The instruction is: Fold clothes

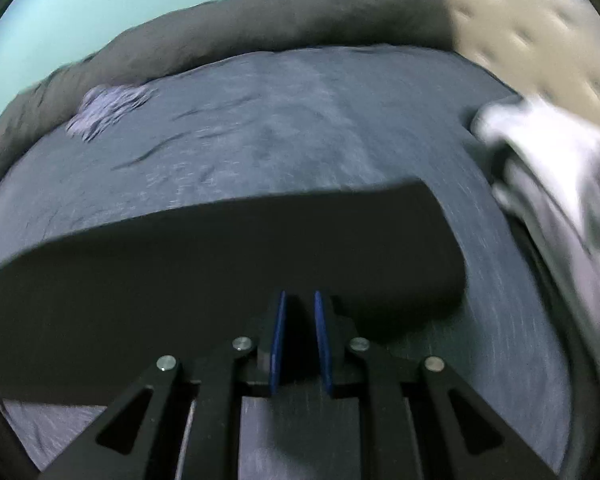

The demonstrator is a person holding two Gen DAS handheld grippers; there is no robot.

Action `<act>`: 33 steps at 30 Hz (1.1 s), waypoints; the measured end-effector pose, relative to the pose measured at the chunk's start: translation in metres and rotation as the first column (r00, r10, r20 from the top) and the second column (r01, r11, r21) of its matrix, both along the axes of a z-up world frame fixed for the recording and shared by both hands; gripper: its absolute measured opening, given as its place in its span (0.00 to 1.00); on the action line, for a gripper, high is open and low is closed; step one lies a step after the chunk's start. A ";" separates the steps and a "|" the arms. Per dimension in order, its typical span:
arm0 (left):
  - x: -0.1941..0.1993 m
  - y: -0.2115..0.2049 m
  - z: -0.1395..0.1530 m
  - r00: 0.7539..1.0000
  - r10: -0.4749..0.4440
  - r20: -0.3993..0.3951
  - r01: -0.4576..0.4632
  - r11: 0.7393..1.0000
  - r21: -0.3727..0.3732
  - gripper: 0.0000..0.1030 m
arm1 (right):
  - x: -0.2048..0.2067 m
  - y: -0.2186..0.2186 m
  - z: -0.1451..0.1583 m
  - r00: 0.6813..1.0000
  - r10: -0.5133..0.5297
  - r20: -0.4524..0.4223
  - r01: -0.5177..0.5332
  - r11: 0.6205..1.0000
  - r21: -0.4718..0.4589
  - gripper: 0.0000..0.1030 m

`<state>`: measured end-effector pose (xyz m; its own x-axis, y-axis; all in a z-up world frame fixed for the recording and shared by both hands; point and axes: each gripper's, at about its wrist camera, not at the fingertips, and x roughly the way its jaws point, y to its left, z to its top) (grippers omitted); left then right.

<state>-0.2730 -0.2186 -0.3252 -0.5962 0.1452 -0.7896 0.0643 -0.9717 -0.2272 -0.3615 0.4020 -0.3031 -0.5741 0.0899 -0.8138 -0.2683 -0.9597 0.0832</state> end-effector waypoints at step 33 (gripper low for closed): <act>0.163 -0.081 0.056 0.978 0.136 0.157 -0.145 0.989 0.044 0.58 | 0.195 -0.165 0.008 0.828 0.552 0.103 -0.539 0.833 -0.126 0.51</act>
